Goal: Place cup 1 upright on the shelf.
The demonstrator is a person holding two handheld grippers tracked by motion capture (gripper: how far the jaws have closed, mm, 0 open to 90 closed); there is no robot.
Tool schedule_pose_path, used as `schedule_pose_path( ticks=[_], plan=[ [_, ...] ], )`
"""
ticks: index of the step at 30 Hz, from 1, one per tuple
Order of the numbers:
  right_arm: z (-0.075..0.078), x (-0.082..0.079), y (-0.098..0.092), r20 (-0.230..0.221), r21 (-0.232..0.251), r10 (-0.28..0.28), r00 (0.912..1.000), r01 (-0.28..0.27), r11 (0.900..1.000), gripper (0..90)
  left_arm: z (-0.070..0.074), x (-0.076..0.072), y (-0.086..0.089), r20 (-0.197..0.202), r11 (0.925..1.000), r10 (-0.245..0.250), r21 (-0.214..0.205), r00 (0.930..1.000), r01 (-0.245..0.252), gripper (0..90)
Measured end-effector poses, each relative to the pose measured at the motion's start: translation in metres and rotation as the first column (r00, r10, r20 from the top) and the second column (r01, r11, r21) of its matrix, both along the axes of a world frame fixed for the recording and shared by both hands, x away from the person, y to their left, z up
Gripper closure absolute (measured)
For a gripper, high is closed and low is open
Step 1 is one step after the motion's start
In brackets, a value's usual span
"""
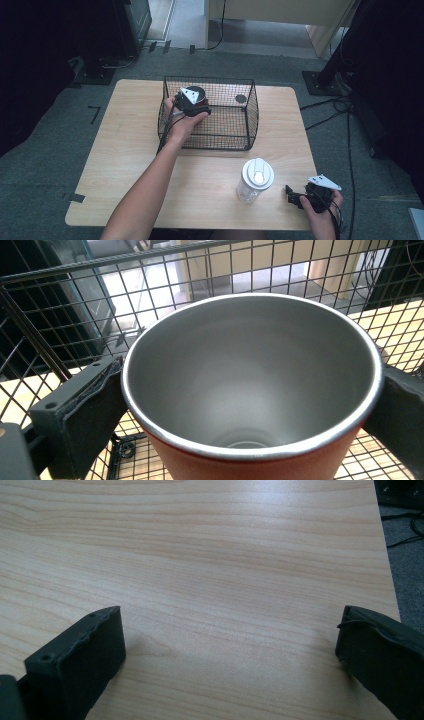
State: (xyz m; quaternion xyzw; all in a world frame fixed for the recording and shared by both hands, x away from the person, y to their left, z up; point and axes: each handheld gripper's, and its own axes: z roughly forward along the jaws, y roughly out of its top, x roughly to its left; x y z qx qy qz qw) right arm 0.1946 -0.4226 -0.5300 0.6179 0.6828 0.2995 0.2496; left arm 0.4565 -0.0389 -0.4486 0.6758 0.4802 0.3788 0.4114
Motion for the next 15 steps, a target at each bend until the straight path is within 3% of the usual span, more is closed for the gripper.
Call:
schedule_pose_path(
  ticks=[4,8,15],
  plan=[
    [0.0,0.0,0.0,0.0,0.0,0.0,1.0,0.0,1.0,0.0,0.002,0.0,0.0,-0.008,1.0,0.006,-0.001,1.0,-0.006,0.0],
    [0.0,0.0,0.0,0.0,0.0,0.0,1.0,0.0,1.0,0.0,0.005,-0.002,0.0,0.009,0.9998,-0.001,0.021,1.0,0.001,0.0],
    [0.0,0.0,0.0,0.0,0.0,0.0,1.0,0.0,1.0,0.0,0.012,-0.003,0.001,0.014,1.0,0.0,0.002,0.9999,0.0,0.0]
  ],
)
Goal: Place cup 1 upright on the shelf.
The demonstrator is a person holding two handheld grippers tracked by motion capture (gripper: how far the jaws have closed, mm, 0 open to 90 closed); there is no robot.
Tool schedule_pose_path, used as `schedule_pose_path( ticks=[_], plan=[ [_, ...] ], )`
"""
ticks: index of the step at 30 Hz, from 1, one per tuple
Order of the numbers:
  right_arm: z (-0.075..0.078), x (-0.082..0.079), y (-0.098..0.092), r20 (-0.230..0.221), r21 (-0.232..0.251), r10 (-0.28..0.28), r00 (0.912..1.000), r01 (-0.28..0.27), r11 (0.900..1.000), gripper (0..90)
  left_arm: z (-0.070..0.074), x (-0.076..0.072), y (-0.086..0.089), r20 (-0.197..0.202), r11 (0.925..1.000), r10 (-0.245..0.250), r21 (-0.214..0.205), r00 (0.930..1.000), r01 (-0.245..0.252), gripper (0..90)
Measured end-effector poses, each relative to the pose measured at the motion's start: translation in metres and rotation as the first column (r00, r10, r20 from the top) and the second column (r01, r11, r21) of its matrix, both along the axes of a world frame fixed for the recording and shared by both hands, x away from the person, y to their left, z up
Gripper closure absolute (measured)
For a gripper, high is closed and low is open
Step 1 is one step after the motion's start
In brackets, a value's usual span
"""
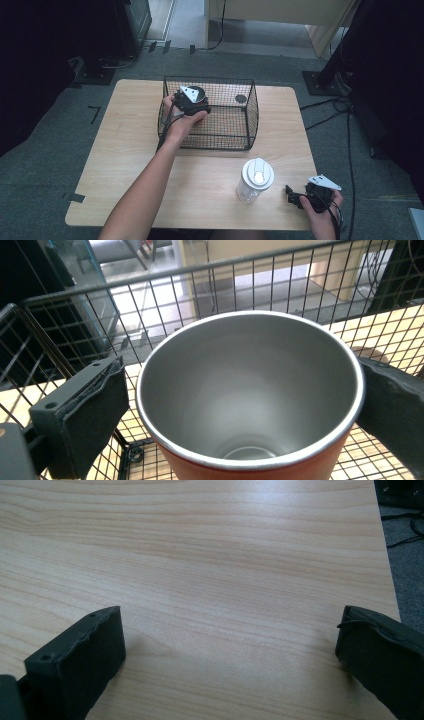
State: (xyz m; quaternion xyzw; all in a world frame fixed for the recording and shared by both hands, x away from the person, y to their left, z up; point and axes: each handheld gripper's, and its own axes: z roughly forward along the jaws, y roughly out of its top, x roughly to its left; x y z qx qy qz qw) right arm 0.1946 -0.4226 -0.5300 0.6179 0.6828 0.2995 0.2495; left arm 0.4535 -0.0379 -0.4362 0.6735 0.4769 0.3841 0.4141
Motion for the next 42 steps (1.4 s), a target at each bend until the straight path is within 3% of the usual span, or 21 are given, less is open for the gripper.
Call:
schedule_pose_path(
  ticks=[12,22,42],
  plan=[
    [0.0,0.0,0.0,0.0,0.0,0.0,1.0,0.0,1.0,0.0,0.012,-0.006,0.002,0.008,0.9995,-0.021,-0.024,0.9997,0.021,0.0],
    [0.0,0.0,0.0,0.0,0.0,0.0,1.0,0.0,1.0,0.0,0.032,-0.011,0.003,0.071,0.9993,-0.011,-0.034,0.9974,0.013,0.0],
    [0.0,0.0,0.0,0.0,0.0,0.0,1.0,0.0,1.0,0.0,0.059,-0.032,0.012,0.071,0.9978,-0.044,-0.046,0.9965,0.048,0.0]
  ],
)
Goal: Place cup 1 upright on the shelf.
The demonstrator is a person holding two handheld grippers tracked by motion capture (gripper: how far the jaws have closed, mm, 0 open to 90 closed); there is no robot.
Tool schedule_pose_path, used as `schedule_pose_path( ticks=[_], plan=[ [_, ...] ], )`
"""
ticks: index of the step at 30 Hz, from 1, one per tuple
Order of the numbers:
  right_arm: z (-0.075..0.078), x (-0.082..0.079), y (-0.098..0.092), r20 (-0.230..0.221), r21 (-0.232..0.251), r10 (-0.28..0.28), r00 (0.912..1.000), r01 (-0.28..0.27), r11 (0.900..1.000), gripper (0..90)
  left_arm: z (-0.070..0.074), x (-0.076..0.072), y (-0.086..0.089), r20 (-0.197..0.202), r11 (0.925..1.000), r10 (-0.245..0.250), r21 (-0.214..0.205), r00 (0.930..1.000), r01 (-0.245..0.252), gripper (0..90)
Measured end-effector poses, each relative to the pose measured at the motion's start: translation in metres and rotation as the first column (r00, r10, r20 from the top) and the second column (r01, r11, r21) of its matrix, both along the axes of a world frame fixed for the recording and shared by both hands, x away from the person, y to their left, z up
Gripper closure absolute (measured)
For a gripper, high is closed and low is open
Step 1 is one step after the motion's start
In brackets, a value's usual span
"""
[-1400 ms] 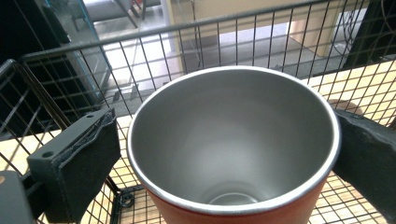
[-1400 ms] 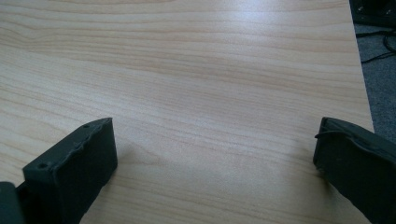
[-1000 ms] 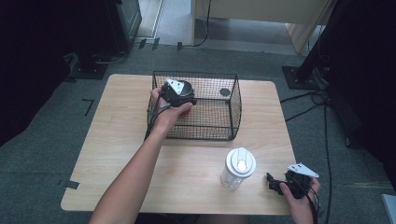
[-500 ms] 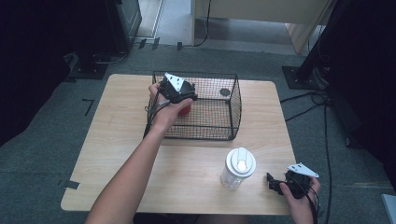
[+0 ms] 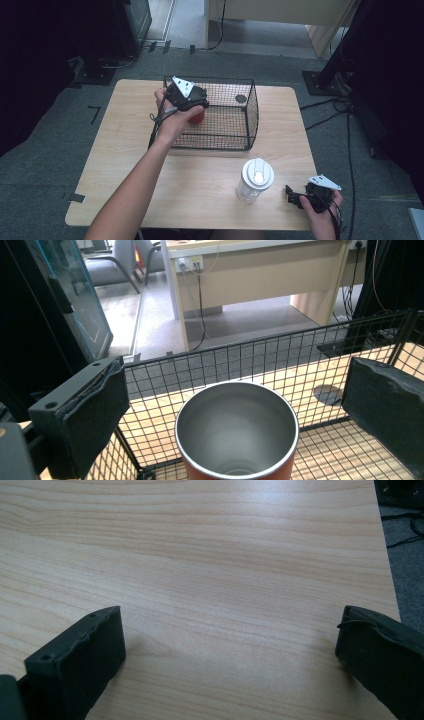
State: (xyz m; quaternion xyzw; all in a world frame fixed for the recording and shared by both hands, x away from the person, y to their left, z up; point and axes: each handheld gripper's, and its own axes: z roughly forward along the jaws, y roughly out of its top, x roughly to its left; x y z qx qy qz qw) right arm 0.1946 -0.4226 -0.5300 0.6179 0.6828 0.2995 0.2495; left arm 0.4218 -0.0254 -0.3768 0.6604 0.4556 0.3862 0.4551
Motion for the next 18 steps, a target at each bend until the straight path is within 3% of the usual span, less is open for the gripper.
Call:
schedule_pose_path(
  ticks=[12,18],
  plan=[
    [0.0,0.0,0.0,0.0,0.0,0.0,1.0,0.0,1.0,0.0,0.003,-0.023,0.013,-0.008,0.9997,-0.02,0.011,0.9998,0.02,0.0],
    [0.0,0.0,0.0,0.0,0.0,0.0,1.0,0.0,1.0,0.0,0.007,-0.037,0.025,0.018,0.9995,-0.031,0.007,0.9993,0.031,0.0]
  ],
)
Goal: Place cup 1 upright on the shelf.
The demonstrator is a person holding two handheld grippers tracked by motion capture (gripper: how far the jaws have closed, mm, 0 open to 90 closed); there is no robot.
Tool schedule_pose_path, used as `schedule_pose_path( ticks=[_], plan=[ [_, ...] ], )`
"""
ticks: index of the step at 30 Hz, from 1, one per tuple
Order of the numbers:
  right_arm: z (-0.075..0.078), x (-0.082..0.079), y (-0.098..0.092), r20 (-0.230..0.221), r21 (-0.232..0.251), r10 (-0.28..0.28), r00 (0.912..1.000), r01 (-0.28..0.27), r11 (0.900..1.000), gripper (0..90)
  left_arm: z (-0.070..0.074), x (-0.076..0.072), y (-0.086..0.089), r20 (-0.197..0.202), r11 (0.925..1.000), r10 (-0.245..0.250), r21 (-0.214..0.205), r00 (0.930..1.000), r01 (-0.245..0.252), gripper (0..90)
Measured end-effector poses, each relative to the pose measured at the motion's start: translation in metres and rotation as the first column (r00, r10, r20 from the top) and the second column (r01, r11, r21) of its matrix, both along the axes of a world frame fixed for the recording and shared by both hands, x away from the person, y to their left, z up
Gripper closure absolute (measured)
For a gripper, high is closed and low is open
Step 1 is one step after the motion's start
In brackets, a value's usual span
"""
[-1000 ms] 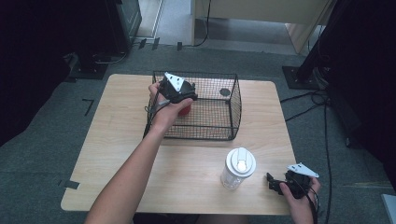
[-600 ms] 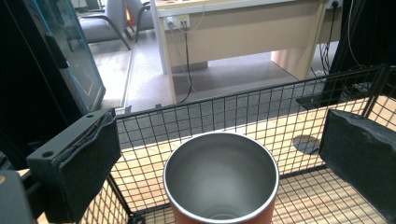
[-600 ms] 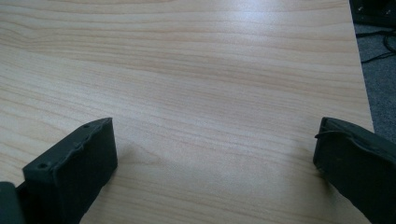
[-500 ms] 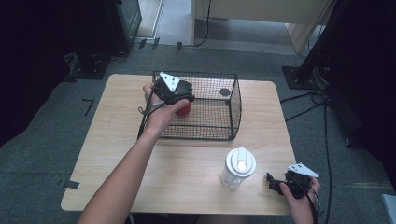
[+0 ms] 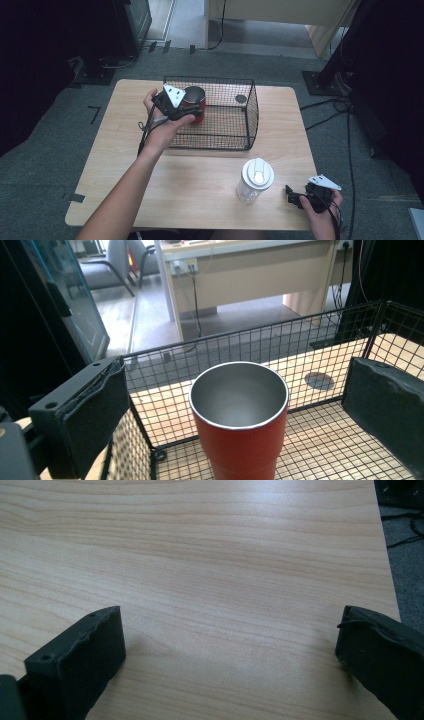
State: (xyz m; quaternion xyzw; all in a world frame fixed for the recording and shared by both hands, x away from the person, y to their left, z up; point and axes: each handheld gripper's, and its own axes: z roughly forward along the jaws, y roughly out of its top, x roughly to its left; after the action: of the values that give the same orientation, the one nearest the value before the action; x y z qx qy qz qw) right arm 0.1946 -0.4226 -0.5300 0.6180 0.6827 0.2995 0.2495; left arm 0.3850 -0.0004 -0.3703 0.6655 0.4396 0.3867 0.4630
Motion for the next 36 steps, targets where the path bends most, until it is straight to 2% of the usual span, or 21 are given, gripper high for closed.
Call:
schedule_pose_path(
  ticks=[4,5,11,14,17,20,26,34,36],
  plan=[
    [0.0,0.0,0.0,0.0,0.0,0.0,1.0,0.0,1.0,0.0,-0.001,-0.007,0.006,0.008,0.9999,-0.004,-0.013,1.0,0.004,0.0],
    [0.0,0.0,0.0,0.0,0.0,0.0,1.0,0.0,1.0,0.0,-0.002,-0.012,0.011,0.023,0.9998,0.001,-0.02,0.9997,0.0,0.0],
    [0.0,0.0,0.0,0.0,0.0,0.0,1.0,0.0,1.0,0.0,-0.007,-0.022,0.022,0.042,1.0,-0.003,-0.008,0.9991,0.003,0.0],
    [0.0,0.0,0.0,0.0,0.0,0.0,1.0,0.0,1.0,0.0,-0.014,-0.032,0.03,0.052,0.9999,-0.009,-0.003,0.9986,0.01,0.0],
    [0.0,0.0,0.0,0.0,-0.001,0.0,1.0,0.0,1.0,0.0,-0.019,-0.04,0.037,0.047,0.9999,-0.013,-0.003,0.9988,0.013,0.3],
    [0.0,0.0,0.0,0.0,0.0,0.0,1.0,0.0,1.0,0.0,-0.024,-0.047,0.043,0.041,0.9999,-0.006,0.016,0.9991,0.005,0.3],
    [0.0,0.0,0.0,0.0,0.0,0.0,1.0,0.0,1.0,0.0,-0.031,-0.061,0.057,0.032,0.9999,-0.005,0.01,0.9995,0.005,0.3],
    [0.0,0.0,0.0,0.0,0.0,0.0,1.0,0.0,1.0,0.0,-0.038,-0.075,0.071,0.028,0.9998,-0.004,0.022,0.9996,0.003,0.3],
    [0.0,0.0,0.0,-0.001,0.0,-0.001,1.0,0.001,1.0,0.0,-0.044,-0.083,0.077,0.017,0.9998,-0.007,0.021,0.9998,0.006,0.3]
  ],
)
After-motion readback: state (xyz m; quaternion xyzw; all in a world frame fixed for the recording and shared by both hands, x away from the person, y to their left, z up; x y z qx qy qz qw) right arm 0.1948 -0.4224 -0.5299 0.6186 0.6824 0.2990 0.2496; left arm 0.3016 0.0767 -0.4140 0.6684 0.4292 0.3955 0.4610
